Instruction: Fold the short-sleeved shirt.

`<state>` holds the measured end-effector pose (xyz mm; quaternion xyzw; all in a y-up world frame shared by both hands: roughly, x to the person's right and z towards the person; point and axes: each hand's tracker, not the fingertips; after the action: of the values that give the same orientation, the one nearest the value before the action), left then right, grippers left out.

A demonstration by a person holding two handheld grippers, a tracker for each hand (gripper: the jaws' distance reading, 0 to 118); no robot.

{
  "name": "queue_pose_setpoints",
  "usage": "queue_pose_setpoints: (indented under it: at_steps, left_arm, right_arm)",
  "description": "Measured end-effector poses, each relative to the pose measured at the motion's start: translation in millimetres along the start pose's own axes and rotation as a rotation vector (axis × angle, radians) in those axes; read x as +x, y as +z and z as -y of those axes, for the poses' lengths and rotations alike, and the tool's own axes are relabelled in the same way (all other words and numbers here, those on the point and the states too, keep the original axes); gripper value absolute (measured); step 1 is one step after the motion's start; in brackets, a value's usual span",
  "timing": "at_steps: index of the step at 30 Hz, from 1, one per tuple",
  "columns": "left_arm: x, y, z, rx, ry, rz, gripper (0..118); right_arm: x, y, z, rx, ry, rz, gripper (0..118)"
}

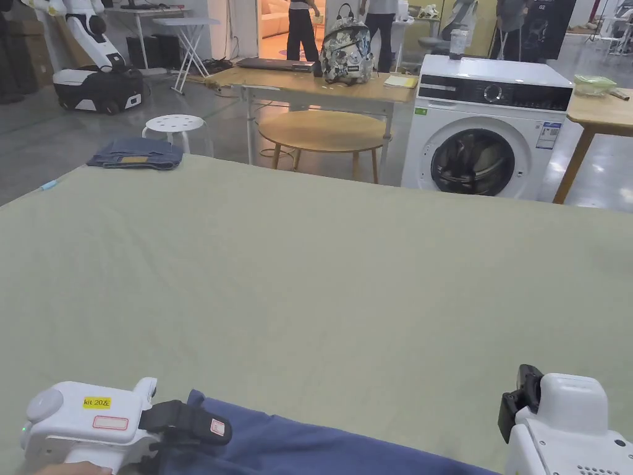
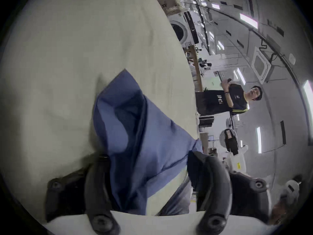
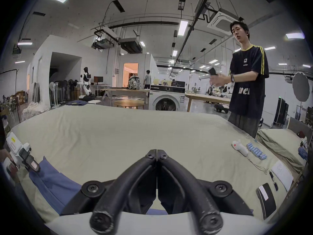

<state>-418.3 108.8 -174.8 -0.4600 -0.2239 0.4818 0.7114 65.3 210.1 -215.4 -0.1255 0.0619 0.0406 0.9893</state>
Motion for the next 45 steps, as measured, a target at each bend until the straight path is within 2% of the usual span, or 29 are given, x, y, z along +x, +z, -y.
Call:
queue_pose_setpoints:
  at_steps: [1,2,4,6,8,14,16,22,28,35,41,45]
  left_arm:
    - [1.1,-3.7,1.8,0.014,-0.003,-0.022,21]
    - [1.1,-9.3,4.0,0.022,-0.007,-0.070,11]
    - [0.2,-16.0,10.9,0.043,-0.005,-0.121,6]
    - [0.4,-15.7,17.9,0.068,0.018,-0.067,4]
    - [-20.8,-4.4,-5.1,0.078,-0.015,-0.106,3]
    - [-0.2,8.7,-7.4,0.112,-0.086,-0.159,2]
    - [23.5,13.1,3.1,0.128,-0.099,-0.146,2]
    - [46.5,52.3,-1.3,0.183,-0.157,-0.202,2]
    - [69.3,90.4,5.8,0.237,-0.176,-0.381,2]
    - [105.6,73.3,31.1,0.231,-0.186,-0.315,2]
    - [135.6,31.7,36.5,0.151,-0.263,-0.208,2]
    - [152.2,-10.4,36.3,0.087,-0.297,-0.202,2]
  right_arm:
    - [-0.4,-0.4,0.4,-0.001,-0.001,-0.003,0]
    - [-0.6,-0.6,1.0,-0.003,-0.001,-0.003,0]
    - [-1.4,-2.1,1.8,-0.011,-0.003,-0.006,0]
    - [-1.4,-2.5,2.8,-0.016,-0.007,-0.009,0]
    - [-1.4,-2.4,3.2,-0.018,-0.010,-0.009,0]
    - [1.3,-1.4,3.2,-0.021,-0.005,-0.009,0]
    - [2.8,-1.0,2.4,-0.020,-0.006,-0.007,0]
    - [5.6,0.1,0.6,-0.012,-0.010,-0.005,0]
    - [4.3,1.1,1.4,-0.010,-0.013,-0.012,0]
    - [1.6,3.0,1.1,-0.018,-0.023,-0.031,0]
    - [3.8,7.9,-0.9,-0.005,-0.020,-0.025,0]
    - [7.5,9.4,1.2,-0.010,-0.018,-0.017,0]
